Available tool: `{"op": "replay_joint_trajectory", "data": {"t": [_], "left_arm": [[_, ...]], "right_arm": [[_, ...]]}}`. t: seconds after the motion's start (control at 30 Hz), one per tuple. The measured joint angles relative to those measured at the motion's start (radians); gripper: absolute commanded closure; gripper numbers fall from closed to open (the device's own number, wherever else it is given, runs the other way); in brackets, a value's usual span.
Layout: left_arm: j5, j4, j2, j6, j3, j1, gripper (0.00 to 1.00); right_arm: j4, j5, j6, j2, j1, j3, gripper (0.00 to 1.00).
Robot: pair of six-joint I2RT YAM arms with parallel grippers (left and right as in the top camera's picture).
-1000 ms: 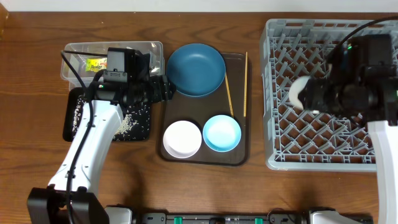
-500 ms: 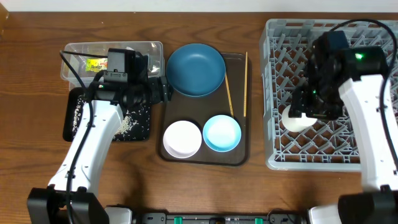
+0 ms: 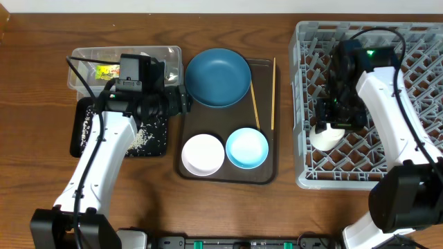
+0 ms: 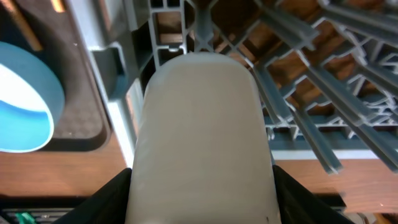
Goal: Sort waste into correct bins and load items into the dishwasher rack
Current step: 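Carry the cup right and place it upside down in the rack, then move the right gripper to the blue plate rim and grasp it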
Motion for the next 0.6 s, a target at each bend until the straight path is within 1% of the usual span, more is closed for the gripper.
{"op": "replay_joint_trajectory", "data": {"t": [0.1,0.13,0.17,0.2,0.27,0.33,0.5,0.6], "left_arm": [[-0.001,-0.003,0.000,0.000,0.000,0.000,0.18],[-0.001,-0.003,0.000,0.000,0.000,0.000,0.18],[-0.002,-0.004,0.000,0.000,0.000,0.000,0.18],[-0.003,-0.005,0.000,0.000,0.000,0.000,0.18],[-0.003,-0.005,0.000,0.000,0.000,0.000,0.17],[-0.003,-0.005,0.000,0.000,0.000,0.000,0.18],[-0.003,-0.006,0.000,0.000,0.000,0.000,0.17],[-0.003,-0.006,0.000,0.000,0.000,0.000,0.17]], "right_arm": [[0.043,0.000,-0.002,0.000,0.000,-0.056,0.43],[0.057,0.000,-0.002,0.000,0.000,-0.072,0.40],[0.067,0.000,-0.002,0.000,0.000,-0.087,0.35],[0.075,0.000,-0.003,0.000,0.000,-0.097,0.26],[0.085,-0.001,-0.008,0.001,0.000,-0.111,0.16],[0.089,-0.001,-0.011,0.002,0.000,-0.114,0.10],[0.090,0.001,-0.016,0.002,0.000,-0.111,0.09],[0.068,0.001,-0.016,0.002,0.000,-0.076,0.09]]}}
